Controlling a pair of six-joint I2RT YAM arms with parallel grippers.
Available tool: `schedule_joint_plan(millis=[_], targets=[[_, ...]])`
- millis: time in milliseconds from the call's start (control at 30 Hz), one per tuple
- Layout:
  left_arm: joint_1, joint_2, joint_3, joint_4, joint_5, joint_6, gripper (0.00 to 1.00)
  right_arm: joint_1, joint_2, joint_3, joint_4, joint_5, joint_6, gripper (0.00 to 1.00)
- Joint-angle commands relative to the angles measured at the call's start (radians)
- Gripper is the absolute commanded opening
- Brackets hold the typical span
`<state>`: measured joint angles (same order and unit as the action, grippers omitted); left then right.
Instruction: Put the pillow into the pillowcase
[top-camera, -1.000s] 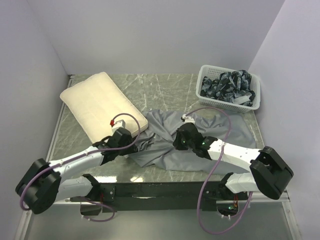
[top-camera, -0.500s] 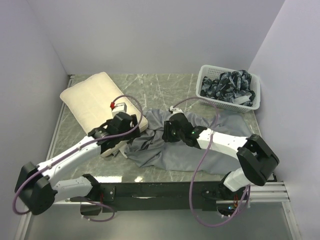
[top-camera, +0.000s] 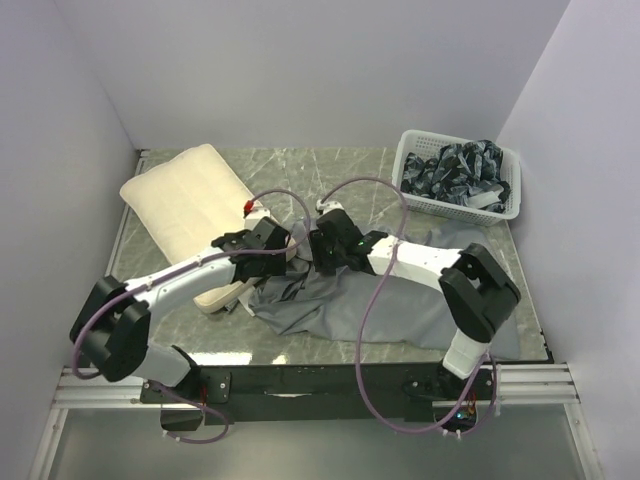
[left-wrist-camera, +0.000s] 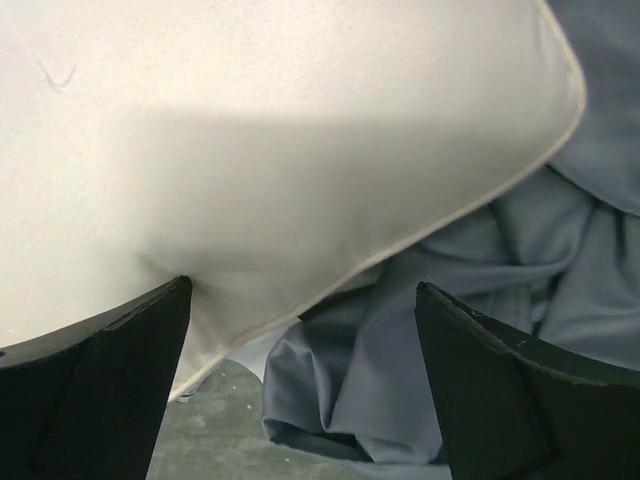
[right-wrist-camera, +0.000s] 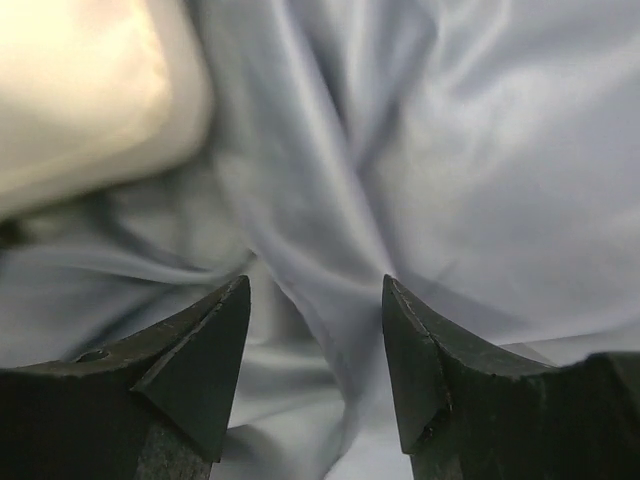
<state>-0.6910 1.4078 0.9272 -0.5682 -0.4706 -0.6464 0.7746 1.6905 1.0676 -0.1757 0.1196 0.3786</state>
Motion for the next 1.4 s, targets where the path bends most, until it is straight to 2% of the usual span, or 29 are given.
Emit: schedule_joint_plan(millis=[0, 100, 133, 167, 200, 233, 267, 367, 467, 700, 967, 1167, 1367], targets=[[-0.002, 0.083, 0.062, -0.038, -0.095, 0.01, 0.96, 0.005, 0.057, 0.043, -0.051, 0.026, -0.087, 0.63], [0.005, 0.127, 0.082, -0.048, -0.122, 0.001, 0.74, 0.005, 0.081, 0.064, -0.047, -0.001, -0.087, 0.61], [0.011, 0.135, 0.087, -0.044, -0.119, 0.005, 0.58, 0.005, 0.095, 0.074, -0.05, -0.008, -0.086, 0.59], [0.016, 0.141, 0.091, -0.038, -0.111, 0.011, 0.47, 0.005, 0.098, 0.08, -0.054, -0.011, -0.08, 0.53], [0.019, 0.151, 0.099, -0.035, -0.103, 0.017, 0.24, 0.005, 0.106, 0.097, -0.057, -0.012, -0.078, 0.49], [0.027, 0.154, 0.107, -0.038, -0.102, 0.028, 0.13, 0.005, 0.118, 0.107, -0.068, 0.003, -0.075, 0.44], [0.03, 0.154, 0.125, -0.048, -0.102, 0.036, 0.02, 0.005, 0.124, 0.121, -0.089, 0.012, -0.066, 0.35], [0.05, 0.102, 0.166, -0.079, -0.109, 0.065, 0.01, -0.006, 0.141, 0.172, -0.113, 0.02, -0.044, 0.24], [0.062, 0.024, 0.22, -0.111, -0.086, 0.099, 0.01, -0.031, 0.15, 0.207, -0.13, -0.018, -0.006, 0.18], [0.062, -0.102, 0.269, -0.208, -0.014, 0.155, 0.01, -0.086, 0.155, 0.275, -0.12, -0.116, 0.072, 0.16], [0.05, -0.217, 0.201, -0.231, 0.157, 0.197, 0.01, -0.123, 0.176, 0.336, -0.097, -0.224, 0.131, 0.12], [0.001, -0.225, 0.081, -0.202, 0.194, 0.139, 0.01, -0.135, 0.179, 0.35, -0.087, -0.256, 0.149, 0.09], [-0.007, -0.166, 0.062, -0.148, 0.227, 0.139, 0.01, -0.126, 0.106, 0.269, -0.039, -0.273, 0.158, 0.08]])
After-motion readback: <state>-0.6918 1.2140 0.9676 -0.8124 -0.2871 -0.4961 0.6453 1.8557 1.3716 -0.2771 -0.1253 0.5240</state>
